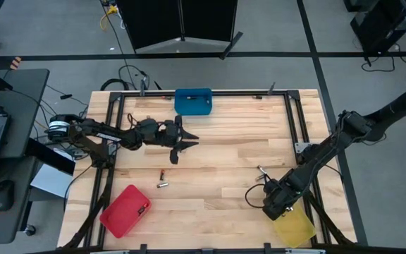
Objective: Sort batteries
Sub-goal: Put the black-red battery into the red bin
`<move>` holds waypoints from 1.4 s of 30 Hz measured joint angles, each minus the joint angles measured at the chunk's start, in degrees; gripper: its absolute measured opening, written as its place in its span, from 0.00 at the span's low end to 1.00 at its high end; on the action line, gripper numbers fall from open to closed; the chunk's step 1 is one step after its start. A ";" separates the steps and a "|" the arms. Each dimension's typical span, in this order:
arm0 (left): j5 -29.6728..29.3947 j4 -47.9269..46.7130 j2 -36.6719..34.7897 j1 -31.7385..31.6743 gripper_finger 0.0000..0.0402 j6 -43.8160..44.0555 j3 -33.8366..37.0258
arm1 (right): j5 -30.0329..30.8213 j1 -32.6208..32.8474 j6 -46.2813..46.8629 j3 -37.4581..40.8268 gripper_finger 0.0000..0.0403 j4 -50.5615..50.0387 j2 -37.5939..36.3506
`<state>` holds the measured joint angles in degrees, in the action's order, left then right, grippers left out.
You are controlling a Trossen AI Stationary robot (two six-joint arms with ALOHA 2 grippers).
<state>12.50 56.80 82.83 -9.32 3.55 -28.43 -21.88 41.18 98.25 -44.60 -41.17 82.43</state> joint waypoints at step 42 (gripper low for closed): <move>-10.10 -98.26 10.33 -38.50 0.01 -38.36 -41.93 | 40.27 -21.51 -62.85 -24.68 0.02 -18.70 -2.73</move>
<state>2.41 -41.46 93.16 -47.82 -34.81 -70.36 18.39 19.66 35.41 -69.28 -59.87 79.70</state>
